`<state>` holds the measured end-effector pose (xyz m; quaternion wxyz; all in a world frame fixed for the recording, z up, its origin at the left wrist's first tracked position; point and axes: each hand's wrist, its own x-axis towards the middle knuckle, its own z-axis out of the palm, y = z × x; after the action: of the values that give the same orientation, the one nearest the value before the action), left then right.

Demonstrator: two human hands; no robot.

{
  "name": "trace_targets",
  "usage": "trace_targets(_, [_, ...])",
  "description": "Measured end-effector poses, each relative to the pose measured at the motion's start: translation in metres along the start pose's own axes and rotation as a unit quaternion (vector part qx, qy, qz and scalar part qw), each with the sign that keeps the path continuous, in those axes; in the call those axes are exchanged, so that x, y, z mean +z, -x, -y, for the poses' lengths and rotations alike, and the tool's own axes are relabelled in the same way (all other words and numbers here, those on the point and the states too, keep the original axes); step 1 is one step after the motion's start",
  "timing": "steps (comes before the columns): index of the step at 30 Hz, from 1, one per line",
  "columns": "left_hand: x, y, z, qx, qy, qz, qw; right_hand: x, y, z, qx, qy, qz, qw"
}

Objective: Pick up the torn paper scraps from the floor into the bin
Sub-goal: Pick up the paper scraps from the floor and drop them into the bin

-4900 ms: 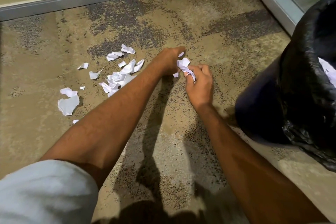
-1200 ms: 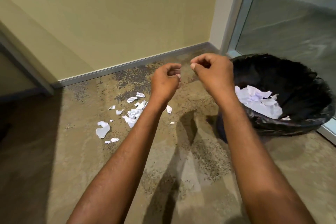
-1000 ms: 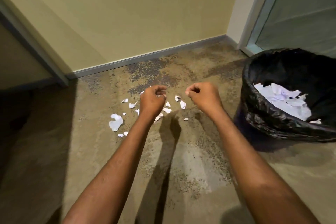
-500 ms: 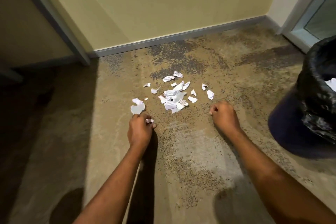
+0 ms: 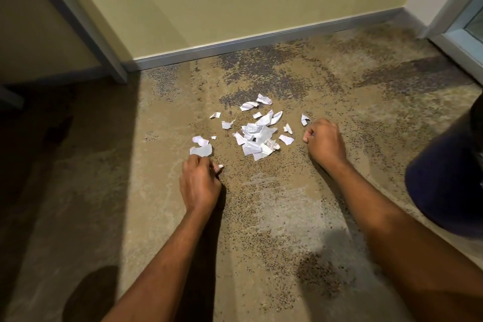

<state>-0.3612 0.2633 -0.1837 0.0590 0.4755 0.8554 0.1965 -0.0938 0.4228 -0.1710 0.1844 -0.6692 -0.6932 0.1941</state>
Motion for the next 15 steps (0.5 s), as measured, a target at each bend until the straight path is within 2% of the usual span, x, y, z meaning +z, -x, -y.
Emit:
trace_targets(2, [0.0,-0.008,0.002,-0.002,-0.016,-0.021,1.0,0.003,-0.005,0.0,-0.003,-0.006,-0.009,1.0])
trace_targets(5, [0.002,-0.031,0.01,0.016,-0.016,-0.01,1.0,0.003,-0.011,0.0,-0.001,-0.03,-0.01,1.0])
trace_targets(10, [-0.002,-0.063,0.008,0.006,0.022,0.091,0.996,0.0,-0.026,0.009,0.01,-0.099,-0.029,0.995])
trace_targets(12, [-0.002,-0.067,0.005,0.005,0.042,0.064,0.997,-0.001,-0.036,0.015,0.019,-0.086,-0.001,0.996])
trace_targets(15, [0.003,-0.071,0.008,0.005,0.03,0.018,0.999,-0.002,-0.048,0.018,0.021,-0.033,0.088,0.995])
